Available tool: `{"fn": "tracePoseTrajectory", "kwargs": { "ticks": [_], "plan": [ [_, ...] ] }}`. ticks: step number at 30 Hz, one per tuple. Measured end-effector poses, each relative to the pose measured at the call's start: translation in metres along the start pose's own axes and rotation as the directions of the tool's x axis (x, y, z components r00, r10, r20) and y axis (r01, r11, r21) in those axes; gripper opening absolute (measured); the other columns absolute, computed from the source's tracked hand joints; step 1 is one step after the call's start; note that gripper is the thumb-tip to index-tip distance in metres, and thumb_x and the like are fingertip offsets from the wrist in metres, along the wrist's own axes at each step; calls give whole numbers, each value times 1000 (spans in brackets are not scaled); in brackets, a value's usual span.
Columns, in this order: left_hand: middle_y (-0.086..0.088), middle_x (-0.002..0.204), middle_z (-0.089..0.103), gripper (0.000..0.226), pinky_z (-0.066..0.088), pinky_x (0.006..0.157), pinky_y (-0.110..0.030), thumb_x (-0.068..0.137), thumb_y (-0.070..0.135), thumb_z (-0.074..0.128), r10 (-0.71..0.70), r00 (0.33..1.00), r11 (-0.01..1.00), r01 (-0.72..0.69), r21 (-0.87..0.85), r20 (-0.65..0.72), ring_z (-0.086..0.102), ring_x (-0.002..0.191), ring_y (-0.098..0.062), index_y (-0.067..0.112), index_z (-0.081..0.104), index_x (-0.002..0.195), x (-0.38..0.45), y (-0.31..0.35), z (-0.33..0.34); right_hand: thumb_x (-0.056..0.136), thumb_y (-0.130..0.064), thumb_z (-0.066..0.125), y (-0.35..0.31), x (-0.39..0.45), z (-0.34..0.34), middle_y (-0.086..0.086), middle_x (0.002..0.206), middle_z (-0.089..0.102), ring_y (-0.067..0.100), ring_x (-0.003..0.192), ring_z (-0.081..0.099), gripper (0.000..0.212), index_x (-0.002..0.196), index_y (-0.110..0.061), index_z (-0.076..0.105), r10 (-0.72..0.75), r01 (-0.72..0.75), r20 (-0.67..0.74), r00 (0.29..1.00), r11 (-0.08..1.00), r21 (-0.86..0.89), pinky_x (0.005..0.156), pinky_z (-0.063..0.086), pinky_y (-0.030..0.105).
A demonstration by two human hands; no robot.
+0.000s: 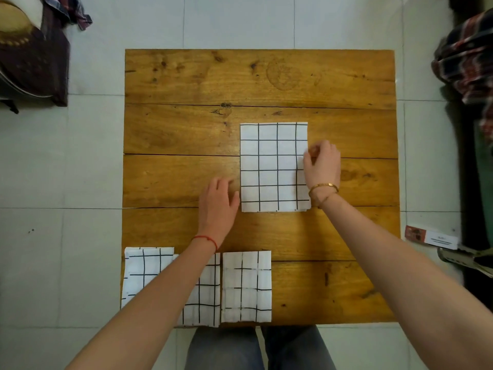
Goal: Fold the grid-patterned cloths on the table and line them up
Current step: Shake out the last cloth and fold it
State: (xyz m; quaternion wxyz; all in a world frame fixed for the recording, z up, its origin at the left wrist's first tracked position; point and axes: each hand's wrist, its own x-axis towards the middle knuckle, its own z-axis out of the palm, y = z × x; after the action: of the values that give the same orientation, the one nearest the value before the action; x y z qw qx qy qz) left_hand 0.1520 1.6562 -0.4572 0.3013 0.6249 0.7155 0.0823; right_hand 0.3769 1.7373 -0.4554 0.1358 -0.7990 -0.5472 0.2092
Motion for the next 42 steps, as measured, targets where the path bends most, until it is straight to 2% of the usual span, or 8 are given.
{"fn": "tracePoseTrajectory", "kwargs": {
  "ticks": [7, 12, 15, 20, 27, 34, 38, 42],
  "plan": [
    [-2, 107, 57, 25, 53, 85, -35, 90, 29, 64, -260, 965, 940, 263, -219, 42, 56, 98, -18, 15, 59, 110, 42, 18, 8, 85, -20, 63, 23, -13, 0, -1, 84, 60, 14, 78, 55, 11, 91, -14, 57, 335, -352, 113, 935, 912, 211, 71, 47, 29],
    [3, 100, 57, 23, 41, 65, -13, 89, 25, 66, -350, 931, 887, 364, -286, 99, 54, 88, -10, 12, 59, 107, 52, 31, 8, 84, -22, 66, 14, -11, 4, -2, 80, 58, 12, 78, 52, 14, 92, -11, 60, 360, -401, 203, 910, 889, 220, 75, 45, 26],
    [3, 96, 57, 20, 36, 58, -10, 89, 21, 66, -390, 913, 841, 407, -356, 122, 53, 85, -8, 10, 60, 105, 54, 36, 6, 84, -23, 68, 11, -8, 5, -1, 80, 58, 14, 80, 53, 16, 86, -14, 55, 402, -459, 258, 879, 861, 220, 75, 43, 25],
    [2, 96, 64, 16, 43, 63, -13, 86, 16, 68, -409, 893, 752, 446, -486, 187, 60, 88, -11, 13, 60, 100, 56, 32, 1, 83, -21, 68, 11, -9, 2, -9, 69, 52, 11, 73, 52, 14, 85, -15, 56, 405, -488, 308, 861, 829, 274, 71, 40, 22],
    [2, 111, 63, 41, 46, 85, -22, 87, 13, 68, -410, 852, 597, 520, -611, 325, 58, 101, -12, 11, 55, 126, 51, 28, -15, 85, -15, 66, 12, -14, -5, -7, 66, 53, 4, 62, 50, 13, 92, -12, 55, 370, -511, 364, 855, 720, 470, 58, 40, 15],
    [11, 96, 64, 29, 47, 83, -18, 86, 22, 70, -343, 895, 606, 442, -661, 284, 59, 94, -5, 15, 63, 112, 40, 28, -34, 83, -6, 67, 10, -21, -17, -4, 70, 62, 9, 73, 58, 30, 107, -14, 51, 216, -336, 259, 942, 661, 671, 81, 48, 19],
    [4, 99, 70, 16, 52, 92, -29, 83, 23, 73, -288, 918, 567, 392, -725, 271, 65, 97, -12, 22, 66, 98, 33, 30, -48, 82, -1, 65, 7, -26, -28, -3, 68, 60, 14, 69, 55, 32, 107, -18, 52, 162, -239, 176, 971, 648, 723, 73, 48, 21],
    [5, 106, 67, 9, 52, 80, -17, 82, 16, 74, -209, 968, 578, 239, -781, 141, 63, 96, -4, 21, 68, 87, 24, 37, -58, 83, 6, 61, 8, -31, -41, 10, 75, 53, 8, 62, 47, 38, 113, -16, 53, 16, -116, 141, 990, 671, 733, 61, 40, 12]
  ]
}}
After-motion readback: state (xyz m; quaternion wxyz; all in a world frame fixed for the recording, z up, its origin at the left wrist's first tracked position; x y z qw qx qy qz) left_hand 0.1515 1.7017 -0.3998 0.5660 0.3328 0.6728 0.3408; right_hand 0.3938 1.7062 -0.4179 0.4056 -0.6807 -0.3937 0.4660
